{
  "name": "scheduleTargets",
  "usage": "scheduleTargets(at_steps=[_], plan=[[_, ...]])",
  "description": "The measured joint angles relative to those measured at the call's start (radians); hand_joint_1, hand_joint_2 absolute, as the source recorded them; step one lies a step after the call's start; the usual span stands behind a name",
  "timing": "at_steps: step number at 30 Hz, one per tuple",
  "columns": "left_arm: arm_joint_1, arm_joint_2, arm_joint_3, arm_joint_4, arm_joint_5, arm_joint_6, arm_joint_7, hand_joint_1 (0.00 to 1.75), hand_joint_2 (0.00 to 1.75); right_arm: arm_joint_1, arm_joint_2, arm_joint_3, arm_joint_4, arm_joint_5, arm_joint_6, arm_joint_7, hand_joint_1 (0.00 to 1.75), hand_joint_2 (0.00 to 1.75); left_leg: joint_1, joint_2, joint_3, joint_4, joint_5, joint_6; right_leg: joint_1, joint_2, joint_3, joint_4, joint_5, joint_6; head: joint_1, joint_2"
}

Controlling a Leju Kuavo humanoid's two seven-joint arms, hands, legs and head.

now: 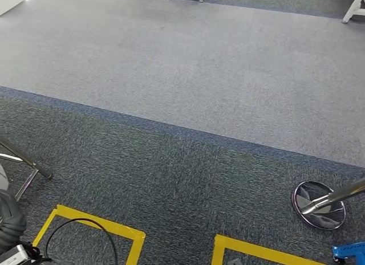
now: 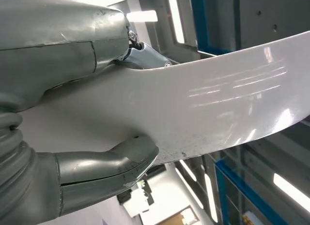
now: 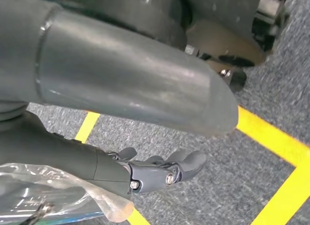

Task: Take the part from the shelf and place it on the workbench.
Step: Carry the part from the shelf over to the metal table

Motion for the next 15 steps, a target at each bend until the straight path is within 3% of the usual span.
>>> scheduleTargets(at_steps=[2, 4, 6, 7, 8, 9, 11, 13, 15], plan=[[-0.001, 0.000, 0.000, 0.000, -0.001, 0.000, 0.000, 1.75, 1.75, -0.003, 0.000, 0.000, 0.000, 0.000, 0.000, -0.001, 0.00, 0.00, 0.003, -0.021, 0.003, -0.008, 0.006, 0.015, -0.005, 0.036, -0.015, 0.037, -0.029, 0.009, 0.004, 0.000], [-0.002, -0.001, -0.001, 0.000, -0.002, 0.000, 0.000, 1.75, 1.75, -0.002, 0.000, 0.000, 0.000, 0.001, 0.000, -0.002, 0.00, 0.00, 0.003, -0.041, 0.004, -0.010, 0.009, 0.025, -0.006, 0.095, -0.071, 0.153, -0.089, 0.010, 0.010, 0.000], [-0.001, -0.002, -0.002, 0.001, -0.003, 0.000, 0.000, 1.75, 1.75, 0.002, 0.000, 0.000, 0.000, 0.001, 0.001, -0.001, 0.00, 0.00, -0.001, -0.067, 0.002, -0.009, 0.009, 0.029, -0.005, 0.116, -0.136, 0.272, -0.128, 0.008, 0.013, 0.000], [0.000, -0.002, -0.001, 0.001, -0.004, 0.000, 0.000, 1.75, 1.75, 0.004, 0.000, 0.000, 0.000, 0.001, 0.002, -0.001, 0.00, 0.00, -0.003, -0.081, 0.002, -0.009, 0.009, 0.030, -0.004, 0.119, -0.148, 0.288, -0.120, 0.006, 0.013, 0.000], [0.000, -0.002, -0.001, 0.001, -0.004, 0.000, 0.000, 1.75, 1.75, 0.006, 0.000, 0.000, 0.000, 0.001, 0.002, -0.001, 0.00, 0.00, -0.004, -0.097, 0.002, -0.007, 0.009, 0.030, -0.003, 0.122, -0.140, 0.261, -0.092, 0.003, 0.013, 0.000], [0.000, -0.002, -0.001, 0.001, -0.005, 0.000, 0.000, 1.75, 1.75, 0.006, 0.000, 0.000, 0.000, 0.001, 0.002, -0.001, 0.00, 0.00, -0.004, -0.111, 0.003, -0.005, 0.009, 0.029, -0.003, 0.132, -0.115, 0.199, -0.050, 0.000, 0.013, 0.000], [0.000, -0.002, -0.001, 0.001, -0.005, 0.000, 0.000, 1.75, 1.75, 0.006, 0.000, 0.000, 0.000, 0.001, 0.003, -0.001, 0.00, 0.00, -0.004, -0.137, 0.000, 0.002, 0.007, 0.025, -0.005, 0.177, -0.057, 0.069, 0.003, -0.005, 0.012, 0.000], [0.000, -0.002, -0.001, 0.001, -0.007, 0.000, 0.000, 1.75, 1.75, 0.006, 0.000, 0.000, 0.000, 0.001, 0.004, -0.002, 0.00, 0.00, -0.001, -0.159, -0.007, 0.008, 0.007, 0.015, -0.005, 0.203, -0.028, 0.017, 0.009, -0.007, 0.012, 0.000], [0.001, -0.002, -0.001, 0.001, -0.008, 0.000, 0.000, 1.75, 1.75, 0.005, 0.000, 0.000, 0.000, 0.001, 0.004, -0.001, 0.00, 0.00, 0.002, -0.177, -0.014, 0.008, 0.011, 0.003, -0.004, 0.183, -0.021, 0.012, 0.012, -0.011, 0.012, 0.000]])
